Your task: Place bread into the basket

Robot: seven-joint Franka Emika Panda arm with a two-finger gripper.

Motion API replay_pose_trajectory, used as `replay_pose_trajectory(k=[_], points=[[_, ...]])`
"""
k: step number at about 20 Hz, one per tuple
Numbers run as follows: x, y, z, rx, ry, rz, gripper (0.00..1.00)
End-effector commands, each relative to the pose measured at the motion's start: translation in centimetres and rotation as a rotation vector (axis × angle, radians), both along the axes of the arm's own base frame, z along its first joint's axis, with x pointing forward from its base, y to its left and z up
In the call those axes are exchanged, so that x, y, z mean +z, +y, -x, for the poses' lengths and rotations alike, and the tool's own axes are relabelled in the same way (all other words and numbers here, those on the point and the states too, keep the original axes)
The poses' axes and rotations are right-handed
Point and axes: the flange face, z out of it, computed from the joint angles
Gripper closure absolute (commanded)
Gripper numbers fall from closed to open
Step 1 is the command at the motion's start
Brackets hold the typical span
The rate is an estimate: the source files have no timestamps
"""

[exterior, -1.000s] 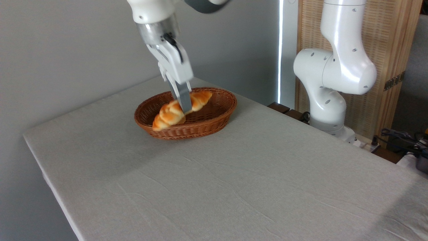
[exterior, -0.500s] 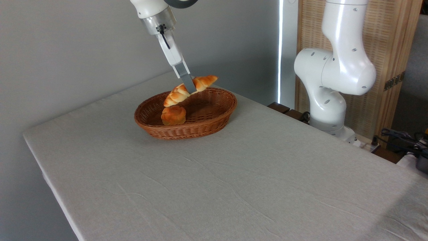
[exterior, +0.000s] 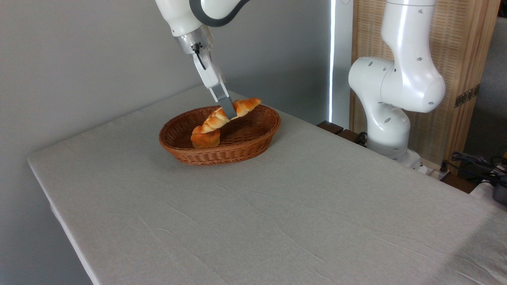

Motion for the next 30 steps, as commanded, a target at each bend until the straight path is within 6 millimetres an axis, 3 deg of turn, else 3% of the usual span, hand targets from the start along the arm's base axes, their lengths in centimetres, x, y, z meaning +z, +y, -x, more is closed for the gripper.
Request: replay_pose_trajectory(k=[1, 12, 16, 19, 22, 24, 27, 30], points=[[-2.2, -1.3, 0.7, 0.017, -0.045, 0.027, 0.0], [-1.8, -1.2, 0.3, 0.034, -0.055, 0.03, 0.0], [1.5, -1.0, -0.9, 0.092, -0.106, 0.052, 0.0], [5.9, 1.7, -3.7, 0.217, -0.145, 0.075, 0.0], [8.9, 4.9, -6.1, 0.285, -0.183, 0.109, 0.0], [10.7, 8.0, -8.1, 0.347, -0.211, 0.135, 0.0], [13.4, 15.0, -11.8, 0.464, -0.261, 0.16, 0.0], [14.4, 19.1, -14.2, 0.489, -0.292, 0.131, 0.0]])
